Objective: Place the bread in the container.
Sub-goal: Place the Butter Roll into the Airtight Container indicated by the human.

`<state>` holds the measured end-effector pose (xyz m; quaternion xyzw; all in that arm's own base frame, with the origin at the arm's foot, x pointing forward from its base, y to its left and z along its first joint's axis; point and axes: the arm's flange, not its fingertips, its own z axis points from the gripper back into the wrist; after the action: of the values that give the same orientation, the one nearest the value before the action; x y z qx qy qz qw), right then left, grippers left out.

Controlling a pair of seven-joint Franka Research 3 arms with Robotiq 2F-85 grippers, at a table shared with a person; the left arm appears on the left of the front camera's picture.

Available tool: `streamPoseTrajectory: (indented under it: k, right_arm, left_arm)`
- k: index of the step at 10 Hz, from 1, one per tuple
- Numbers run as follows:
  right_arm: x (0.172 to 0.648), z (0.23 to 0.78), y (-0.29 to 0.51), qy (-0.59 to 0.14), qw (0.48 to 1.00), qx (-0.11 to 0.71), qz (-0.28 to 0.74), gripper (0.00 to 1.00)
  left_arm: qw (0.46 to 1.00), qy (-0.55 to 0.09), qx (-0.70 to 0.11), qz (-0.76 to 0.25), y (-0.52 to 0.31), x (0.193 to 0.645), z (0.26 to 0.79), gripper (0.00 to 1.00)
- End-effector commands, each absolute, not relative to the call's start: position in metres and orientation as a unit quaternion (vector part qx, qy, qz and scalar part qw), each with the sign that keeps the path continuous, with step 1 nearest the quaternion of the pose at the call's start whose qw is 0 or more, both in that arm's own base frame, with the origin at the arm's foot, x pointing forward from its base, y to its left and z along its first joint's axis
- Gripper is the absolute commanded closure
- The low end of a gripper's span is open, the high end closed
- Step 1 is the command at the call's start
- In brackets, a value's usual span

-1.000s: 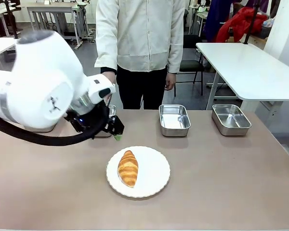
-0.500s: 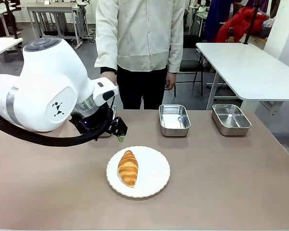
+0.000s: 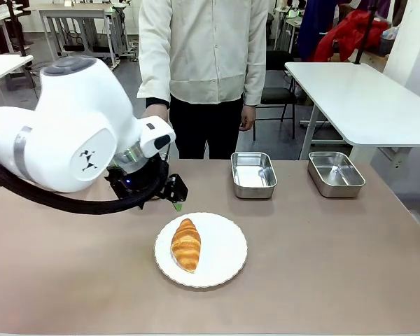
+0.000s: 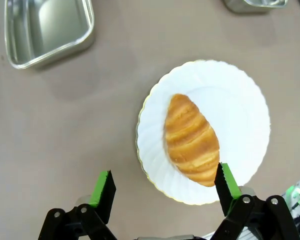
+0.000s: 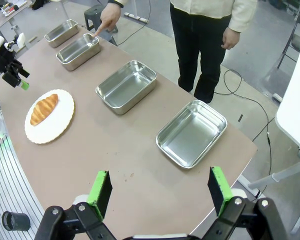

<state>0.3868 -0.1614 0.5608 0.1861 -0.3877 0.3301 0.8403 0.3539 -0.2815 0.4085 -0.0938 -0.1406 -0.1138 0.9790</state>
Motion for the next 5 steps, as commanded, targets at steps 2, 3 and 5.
streamPoseTrajectory:
  k: [2,3,5]
  right_arm:
    - [0.389,0.562,-0.162,-0.399,0.831,0.189,0.338,0.00]
    - [0.389,0.562,-0.162,-0.399,0.831,0.189,0.338,0.00]
    - [0.389,0.562,-0.162,-0.399,0.831,0.189,0.338,0.00]
  left_arm:
    - [0.992,-0.085,-0.064,-0.074,-0.342,0.368,0.395,0.00]
    - [0.994,-0.069,-0.056,-0.067,-0.355,0.369,0.387,0.00]
    - [0.998,-0.054,-0.026,-0.024,-0.371,0.370,0.370,0.00]
